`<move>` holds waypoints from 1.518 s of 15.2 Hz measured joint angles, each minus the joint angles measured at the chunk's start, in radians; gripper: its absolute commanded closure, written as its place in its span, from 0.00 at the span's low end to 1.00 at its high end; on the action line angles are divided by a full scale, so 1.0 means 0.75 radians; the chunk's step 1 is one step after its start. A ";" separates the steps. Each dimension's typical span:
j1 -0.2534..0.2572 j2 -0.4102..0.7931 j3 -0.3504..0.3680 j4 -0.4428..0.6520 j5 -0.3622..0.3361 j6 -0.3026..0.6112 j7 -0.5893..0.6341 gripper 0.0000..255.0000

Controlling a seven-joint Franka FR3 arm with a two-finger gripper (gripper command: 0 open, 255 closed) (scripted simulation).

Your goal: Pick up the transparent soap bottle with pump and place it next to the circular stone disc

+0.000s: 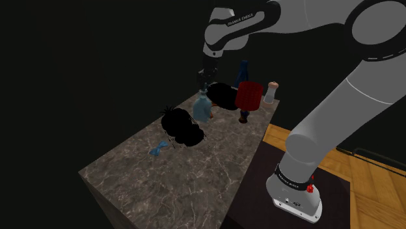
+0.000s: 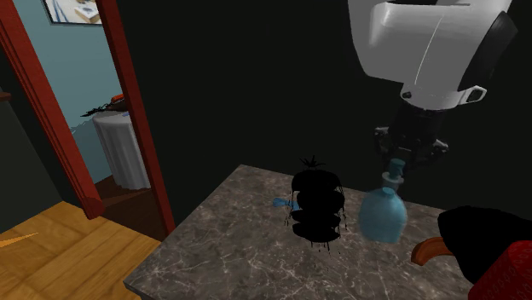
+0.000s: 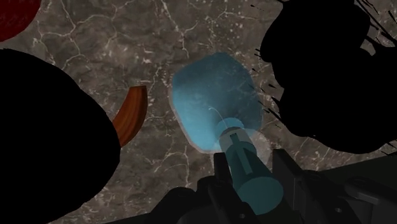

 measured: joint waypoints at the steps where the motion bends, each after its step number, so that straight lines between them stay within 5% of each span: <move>1: 0.000 0.006 0.000 -0.011 0.001 0.017 -0.002 1.00; 16: 0.004 0.061 0.004 -0.116 0.012 0.178 -0.019 1.00; 17: 0.004 0.061 0.004 -0.116 0.012 0.178 -0.019 0.00; 23: 0.004 0.061 0.004 -0.116 0.012 0.178 -0.019 0.00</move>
